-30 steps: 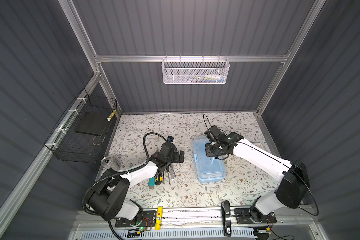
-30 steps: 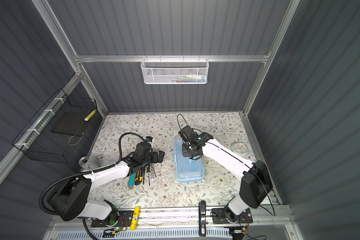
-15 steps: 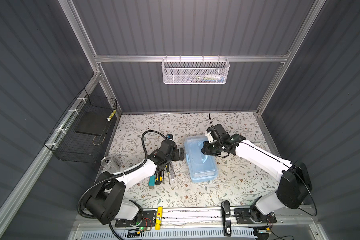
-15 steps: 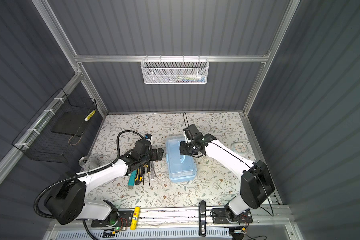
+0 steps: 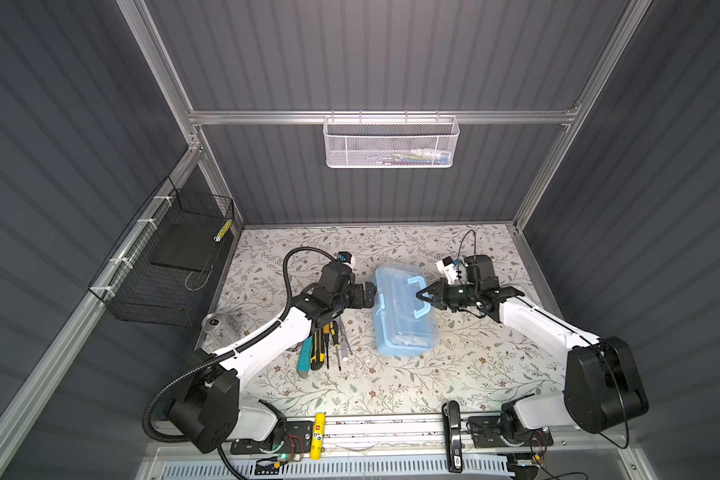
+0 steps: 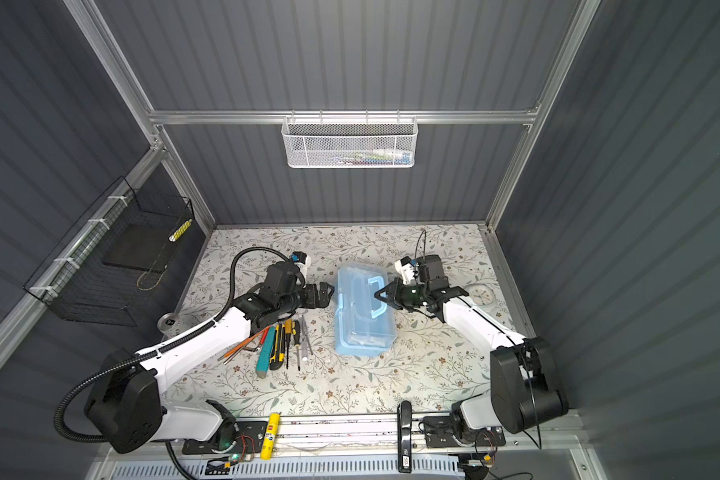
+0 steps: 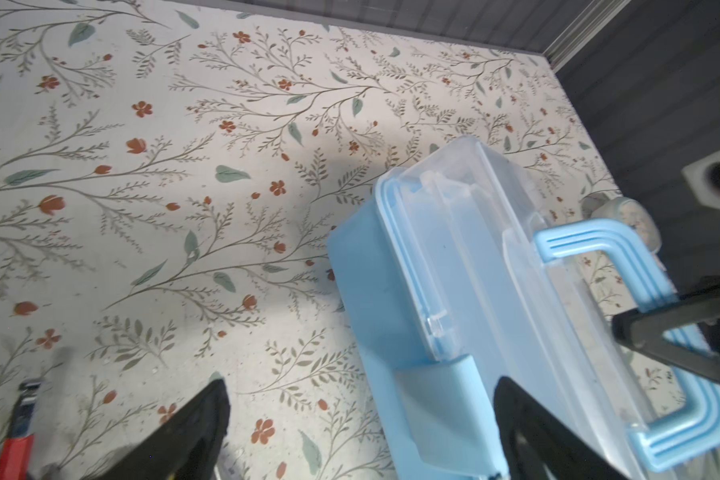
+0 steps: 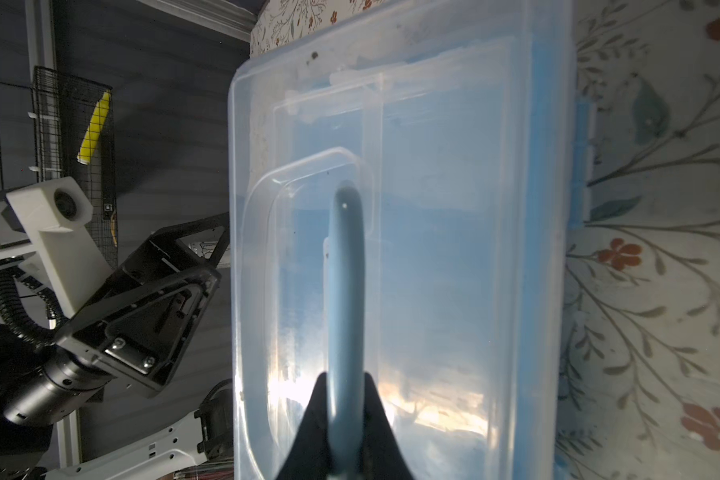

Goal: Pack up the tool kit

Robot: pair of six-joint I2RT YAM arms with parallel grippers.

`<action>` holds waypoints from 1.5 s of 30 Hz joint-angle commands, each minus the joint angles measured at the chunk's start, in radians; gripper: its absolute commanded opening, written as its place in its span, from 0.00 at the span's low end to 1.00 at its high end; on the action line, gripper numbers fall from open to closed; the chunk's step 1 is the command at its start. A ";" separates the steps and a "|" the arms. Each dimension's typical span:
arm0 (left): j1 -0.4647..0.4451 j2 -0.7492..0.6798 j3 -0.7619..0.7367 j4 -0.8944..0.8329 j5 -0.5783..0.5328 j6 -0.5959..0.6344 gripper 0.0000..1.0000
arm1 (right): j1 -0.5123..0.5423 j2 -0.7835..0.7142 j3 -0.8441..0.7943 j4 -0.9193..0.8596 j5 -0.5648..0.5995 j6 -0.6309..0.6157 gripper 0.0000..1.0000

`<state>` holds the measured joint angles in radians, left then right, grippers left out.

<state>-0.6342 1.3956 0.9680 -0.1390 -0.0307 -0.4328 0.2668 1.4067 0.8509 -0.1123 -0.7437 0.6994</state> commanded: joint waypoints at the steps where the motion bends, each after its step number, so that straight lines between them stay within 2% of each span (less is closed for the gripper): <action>1: -0.002 0.050 0.075 -0.011 0.090 -0.058 0.99 | -0.044 -0.048 -0.028 -0.007 -0.036 -0.042 0.00; 4: -0.003 0.093 0.112 -0.005 0.156 -0.106 0.99 | -0.052 -0.068 -0.015 -0.143 0.076 -0.136 0.00; 8: -0.007 0.132 0.108 0.088 0.272 -0.220 0.99 | -0.070 -0.080 -0.040 -0.176 0.111 -0.171 0.00; 10: -0.016 0.152 0.129 0.078 0.294 -0.240 0.99 | -0.082 -0.086 -0.047 -0.198 0.136 -0.181 0.00; 16: -0.042 0.154 0.175 0.024 0.275 -0.195 1.00 | -0.162 -0.083 -0.087 -0.221 0.157 -0.184 0.00; 27: -0.082 0.169 0.237 0.007 0.302 -0.214 0.99 | -0.161 -0.087 -0.110 -0.173 0.163 -0.189 0.00; 37: -0.138 0.239 0.414 -0.219 0.282 -0.253 1.00 | -0.122 -0.061 -0.071 -0.158 0.171 -0.202 0.00; 45: -0.147 0.347 0.548 -0.338 0.347 -0.238 1.00 | -0.103 -0.037 -0.028 -0.174 0.182 -0.219 0.00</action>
<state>-0.7780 1.7187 1.4651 -0.3851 0.2733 -0.6750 0.1593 1.3628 0.7967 -0.2657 -0.5903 0.5133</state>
